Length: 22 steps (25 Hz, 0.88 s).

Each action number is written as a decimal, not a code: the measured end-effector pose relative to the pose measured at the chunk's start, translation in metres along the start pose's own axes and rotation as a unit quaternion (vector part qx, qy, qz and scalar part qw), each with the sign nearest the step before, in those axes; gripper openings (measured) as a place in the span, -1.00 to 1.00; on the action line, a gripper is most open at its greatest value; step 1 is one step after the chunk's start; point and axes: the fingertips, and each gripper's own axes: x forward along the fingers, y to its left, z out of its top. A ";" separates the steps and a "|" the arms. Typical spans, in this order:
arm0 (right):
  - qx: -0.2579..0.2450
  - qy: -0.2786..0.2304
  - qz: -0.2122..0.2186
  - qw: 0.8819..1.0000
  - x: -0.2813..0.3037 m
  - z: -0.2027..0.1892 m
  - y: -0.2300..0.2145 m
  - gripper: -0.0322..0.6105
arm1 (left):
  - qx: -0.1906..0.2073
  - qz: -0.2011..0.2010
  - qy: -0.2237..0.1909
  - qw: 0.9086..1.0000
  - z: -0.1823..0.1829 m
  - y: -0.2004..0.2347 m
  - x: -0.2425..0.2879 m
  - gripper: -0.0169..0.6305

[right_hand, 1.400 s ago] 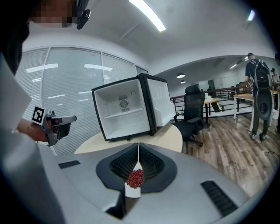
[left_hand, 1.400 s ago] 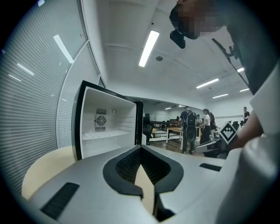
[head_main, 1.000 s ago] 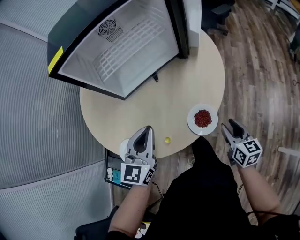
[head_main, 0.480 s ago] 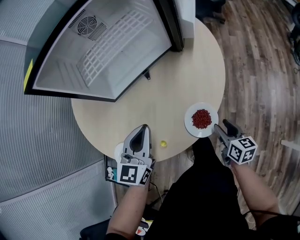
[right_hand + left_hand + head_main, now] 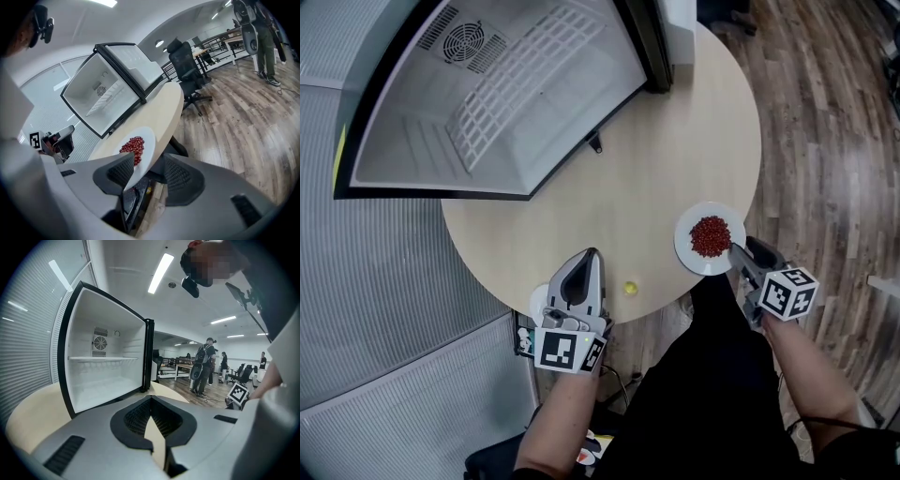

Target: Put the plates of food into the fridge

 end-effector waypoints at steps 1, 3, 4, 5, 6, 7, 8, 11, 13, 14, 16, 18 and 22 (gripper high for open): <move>0.003 0.003 0.002 1.000 0.002 -0.002 0.000 -0.29 | 0.000 0.000 0.001 1.000 -0.001 0.000 0.000 -0.93; 0.010 0.005 0.006 1.000 0.003 -0.004 -0.001 -0.29 | 0.001 0.000 0.004 1.000 -0.002 0.000 0.000 -0.93; 0.013 0.003 0.008 1.000 0.003 -0.005 0.000 -0.38 | 0.000 0.000 0.005 1.000 -0.003 0.000 -0.001 -0.93; 0.015 0.000 0.010 1.000 0.002 -0.005 0.001 -0.43 | 0.000 0.001 0.006 1.000 -0.004 0.000 -0.002 -0.93; 0.015 -0.002 0.011 1.000 0.002 -0.005 0.002 -0.54 | -0.001 0.002 0.007 1.000 -0.005 0.001 -0.002 -0.93; 0.016 -0.002 0.011 1.000 0.002 -0.005 0.003 -0.60 | -0.001 0.002 0.008 1.000 -0.006 0.001 -0.003 -0.93; 0.020 -0.002 0.011 1.000 0.001 -0.005 0.003 -0.61 | -0.001 0.003 0.008 1.000 -0.006 0.001 -0.004 -0.93; 0.043 -0.005 0.013 0.999 -0.002 -0.004 0.001 -0.64 | -0.001 0.003 0.007 1.000 -0.004 0.000 -0.006 -0.93; 0.058 -0.010 0.016 0.998 -0.005 -0.001 0.002 -0.67 | 0.001 0.003 0.004 1.000 0.000 -0.001 -0.007 -0.93; 0.070 -0.013 0.020 0.997 -0.006 0.000 0.004 -0.69 | 0.002 0.003 0.003 1.000 0.001 -0.001 -0.008 -0.93; 0.098 -0.020 0.027 0.995 -0.008 0.003 0.006 -0.72 | 0.002 0.006 0.000 1.000 0.005 -0.001 -0.011 -0.93; 0.116 -0.026 0.034 0.992 -0.009 0.006 0.006 -0.75 | -0.001 0.009 -0.003 1.000 0.007 -0.003 -0.014 -0.93; 0.116 -0.035 0.044 0.992 -0.013 0.015 0.015 -0.80 | 0.001 0.013 -0.008 1.000 0.013 -0.008 -0.023 -0.93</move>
